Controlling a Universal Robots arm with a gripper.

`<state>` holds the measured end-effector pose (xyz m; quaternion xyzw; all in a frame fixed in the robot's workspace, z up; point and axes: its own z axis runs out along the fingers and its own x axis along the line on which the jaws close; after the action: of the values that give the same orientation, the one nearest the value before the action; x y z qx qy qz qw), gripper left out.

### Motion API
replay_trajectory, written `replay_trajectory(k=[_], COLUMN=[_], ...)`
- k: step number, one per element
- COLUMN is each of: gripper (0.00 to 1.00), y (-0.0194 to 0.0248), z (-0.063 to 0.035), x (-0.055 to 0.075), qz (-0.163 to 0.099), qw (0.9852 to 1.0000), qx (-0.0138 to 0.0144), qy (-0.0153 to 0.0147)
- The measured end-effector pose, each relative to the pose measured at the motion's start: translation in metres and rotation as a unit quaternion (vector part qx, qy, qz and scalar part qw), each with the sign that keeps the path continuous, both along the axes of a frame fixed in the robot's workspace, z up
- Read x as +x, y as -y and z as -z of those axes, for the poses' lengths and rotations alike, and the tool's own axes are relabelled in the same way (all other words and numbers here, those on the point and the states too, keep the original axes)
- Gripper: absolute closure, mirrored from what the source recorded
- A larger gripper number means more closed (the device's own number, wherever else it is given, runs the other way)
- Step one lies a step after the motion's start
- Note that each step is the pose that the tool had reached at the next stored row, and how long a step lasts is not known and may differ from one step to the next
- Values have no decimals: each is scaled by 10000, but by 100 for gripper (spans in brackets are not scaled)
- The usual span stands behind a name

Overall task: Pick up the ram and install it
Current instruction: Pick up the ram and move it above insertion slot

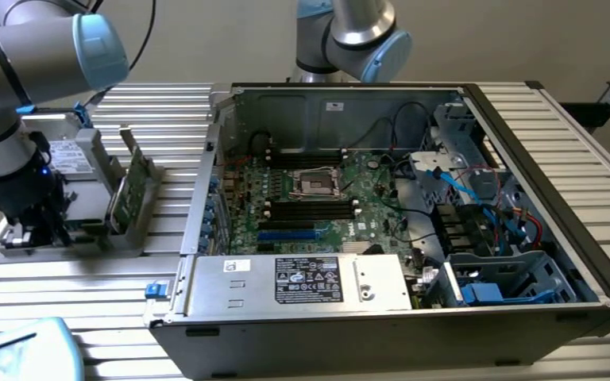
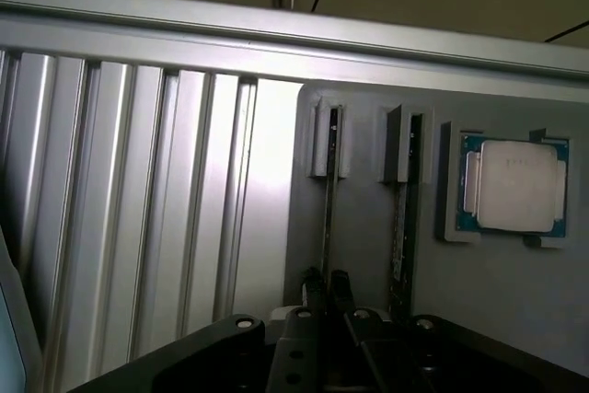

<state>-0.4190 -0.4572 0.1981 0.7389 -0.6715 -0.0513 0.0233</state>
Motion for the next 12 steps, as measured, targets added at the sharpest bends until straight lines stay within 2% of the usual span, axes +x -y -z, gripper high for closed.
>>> replay_trajectory(k=[4, 7, 12], gripper=[86, 86, 86], y=[1, 0, 1], z=[-37, -85, -174], x=[4, 11, 21], qz=[0, 0, 0], qw=[10000, 10000, 9999], qx=[17, 41, 81], qy=[-16, -33, -78])
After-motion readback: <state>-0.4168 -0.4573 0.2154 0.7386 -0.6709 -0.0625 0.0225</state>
